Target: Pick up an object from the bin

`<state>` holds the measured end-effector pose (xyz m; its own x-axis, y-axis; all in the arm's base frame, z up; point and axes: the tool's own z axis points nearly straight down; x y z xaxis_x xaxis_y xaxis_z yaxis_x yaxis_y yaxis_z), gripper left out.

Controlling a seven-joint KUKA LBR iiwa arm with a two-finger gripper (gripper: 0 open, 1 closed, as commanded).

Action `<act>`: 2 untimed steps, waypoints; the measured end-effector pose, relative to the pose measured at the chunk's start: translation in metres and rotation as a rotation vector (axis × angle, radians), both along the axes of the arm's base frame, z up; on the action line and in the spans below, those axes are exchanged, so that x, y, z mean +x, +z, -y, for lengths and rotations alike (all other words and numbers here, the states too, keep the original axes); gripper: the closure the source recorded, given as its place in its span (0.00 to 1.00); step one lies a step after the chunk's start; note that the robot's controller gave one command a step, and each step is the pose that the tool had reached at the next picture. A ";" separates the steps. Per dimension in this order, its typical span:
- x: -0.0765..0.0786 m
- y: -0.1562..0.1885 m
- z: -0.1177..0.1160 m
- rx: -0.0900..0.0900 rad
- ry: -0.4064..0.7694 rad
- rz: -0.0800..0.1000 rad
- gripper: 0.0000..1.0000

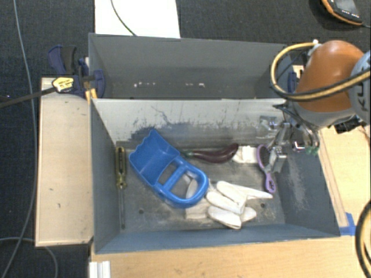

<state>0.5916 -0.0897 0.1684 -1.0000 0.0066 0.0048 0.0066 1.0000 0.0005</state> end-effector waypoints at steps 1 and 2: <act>0.002 0.005 0.000 -0.001 0.004 0.008 0.00; -0.066 -0.099 -0.037 0.000 -0.153 0.005 0.00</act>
Offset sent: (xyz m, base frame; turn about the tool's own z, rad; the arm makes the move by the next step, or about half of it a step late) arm -0.0658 0.0364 -0.0984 0.1551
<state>0.5252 -0.0527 0.0698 -0.9872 0.1593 0.0002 0.1593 0.9872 0.0009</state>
